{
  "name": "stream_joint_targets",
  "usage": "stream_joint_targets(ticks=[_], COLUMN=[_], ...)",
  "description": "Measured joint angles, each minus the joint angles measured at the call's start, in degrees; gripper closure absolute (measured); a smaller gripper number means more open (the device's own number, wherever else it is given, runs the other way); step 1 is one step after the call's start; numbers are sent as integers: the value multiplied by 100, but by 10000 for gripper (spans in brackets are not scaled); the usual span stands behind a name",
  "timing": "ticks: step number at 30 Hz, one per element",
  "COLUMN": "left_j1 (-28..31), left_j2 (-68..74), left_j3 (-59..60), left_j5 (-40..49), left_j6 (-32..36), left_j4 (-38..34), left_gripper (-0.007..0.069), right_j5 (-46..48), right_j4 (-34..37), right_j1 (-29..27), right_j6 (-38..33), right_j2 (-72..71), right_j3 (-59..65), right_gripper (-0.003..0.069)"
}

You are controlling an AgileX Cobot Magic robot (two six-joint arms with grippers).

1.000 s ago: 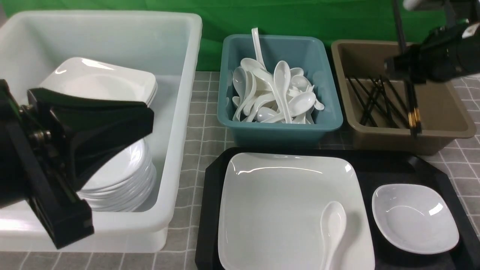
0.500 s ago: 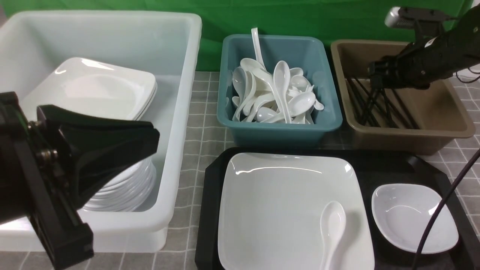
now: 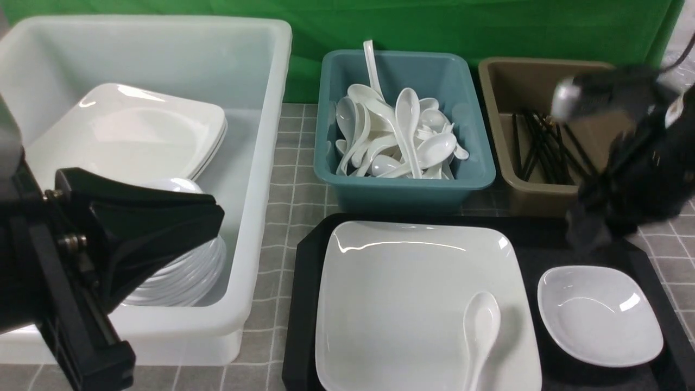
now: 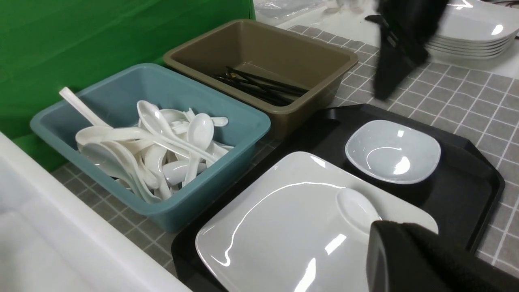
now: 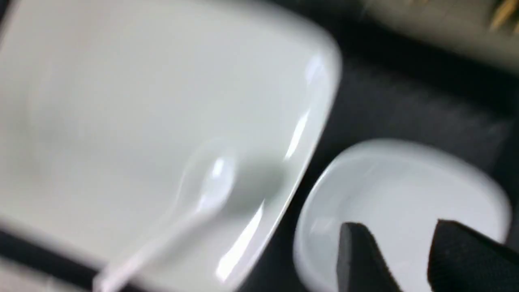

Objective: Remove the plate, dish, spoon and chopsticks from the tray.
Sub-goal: Use the right arm to grab a small plate from the dinner plate

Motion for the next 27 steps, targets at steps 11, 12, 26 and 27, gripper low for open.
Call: stream_joint_targets(ticks=[11,12,26,27], left_j1=[0,0,0,0], left_j2=[0,0,0,0], left_j3=[0,0,0,0], left_j5=[46,86,155,154], left_j6=[0,0,0,0], left_j4=[39,39,39,39], left_gripper=[615,615,615,615], right_j5=[-1732,-1812,-2337,-2337], right_j4=[-1680,-1711,-2163,-2158], right_j1=[983,983,989,989], right_j6=[198,212,278,278], right_j2=[-94,3,976,984], right_j3=[2208,2208,2200,2200], right_gripper=[144,148,217,243])
